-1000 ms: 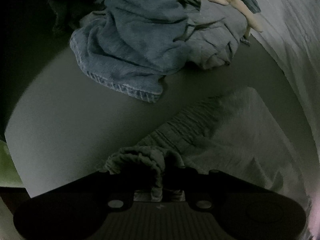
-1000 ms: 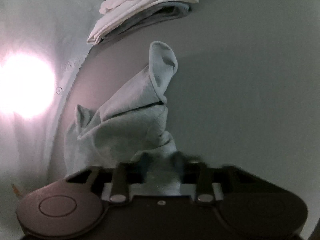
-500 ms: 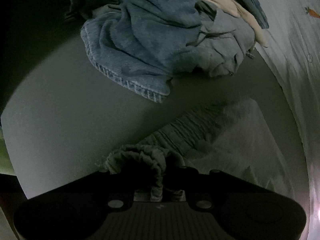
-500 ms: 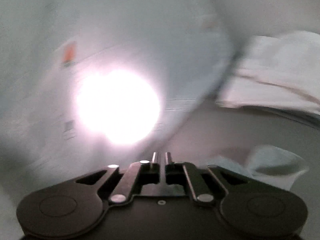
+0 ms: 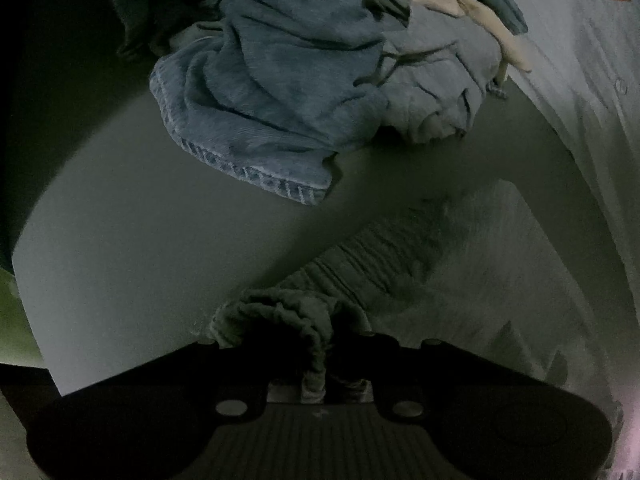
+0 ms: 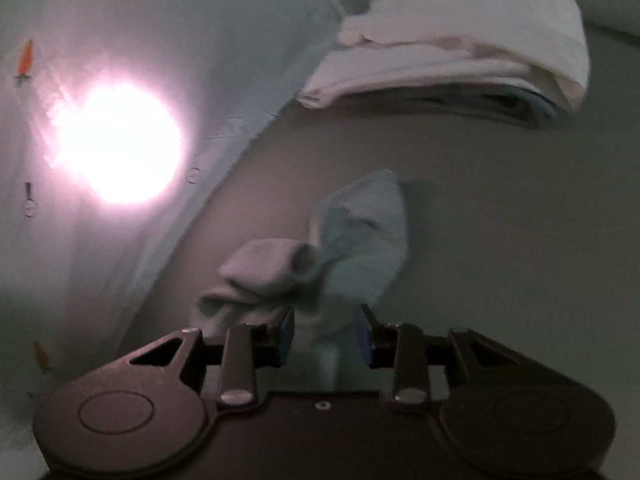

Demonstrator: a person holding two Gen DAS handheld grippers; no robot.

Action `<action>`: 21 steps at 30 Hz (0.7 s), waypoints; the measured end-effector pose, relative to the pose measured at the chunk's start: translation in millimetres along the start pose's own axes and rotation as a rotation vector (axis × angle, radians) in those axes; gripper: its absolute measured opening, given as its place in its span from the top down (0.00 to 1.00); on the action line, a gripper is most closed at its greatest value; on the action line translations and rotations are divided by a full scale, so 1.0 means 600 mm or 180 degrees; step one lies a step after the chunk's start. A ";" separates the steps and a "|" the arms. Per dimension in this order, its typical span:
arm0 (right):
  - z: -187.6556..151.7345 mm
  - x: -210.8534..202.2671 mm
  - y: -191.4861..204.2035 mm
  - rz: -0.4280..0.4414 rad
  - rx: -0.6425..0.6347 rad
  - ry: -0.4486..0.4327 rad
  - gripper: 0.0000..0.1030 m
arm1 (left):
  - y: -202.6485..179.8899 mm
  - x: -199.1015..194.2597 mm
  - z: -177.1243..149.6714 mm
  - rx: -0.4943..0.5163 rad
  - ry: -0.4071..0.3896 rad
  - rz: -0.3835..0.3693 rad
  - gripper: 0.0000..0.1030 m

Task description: Fold clothes

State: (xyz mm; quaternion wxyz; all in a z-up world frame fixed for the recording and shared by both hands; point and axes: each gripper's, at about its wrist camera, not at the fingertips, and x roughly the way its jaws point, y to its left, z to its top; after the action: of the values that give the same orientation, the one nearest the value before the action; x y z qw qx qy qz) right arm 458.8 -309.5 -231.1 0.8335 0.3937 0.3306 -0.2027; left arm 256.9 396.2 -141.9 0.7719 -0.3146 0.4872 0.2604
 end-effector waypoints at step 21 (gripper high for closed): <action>0.076 -0.169 -0.004 0.0395 0.0133 -0.0999 0.99 | 0.041 -0.104 0.035 -0.0714 -0.0153 -0.0857 0.90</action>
State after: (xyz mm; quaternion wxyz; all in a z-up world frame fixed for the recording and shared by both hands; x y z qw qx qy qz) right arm 404.2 -339.1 -138.4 0.8774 0.3940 0.1671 -0.2167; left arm 227.6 421.9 -83.7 0.7713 -0.4548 0.3900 0.2148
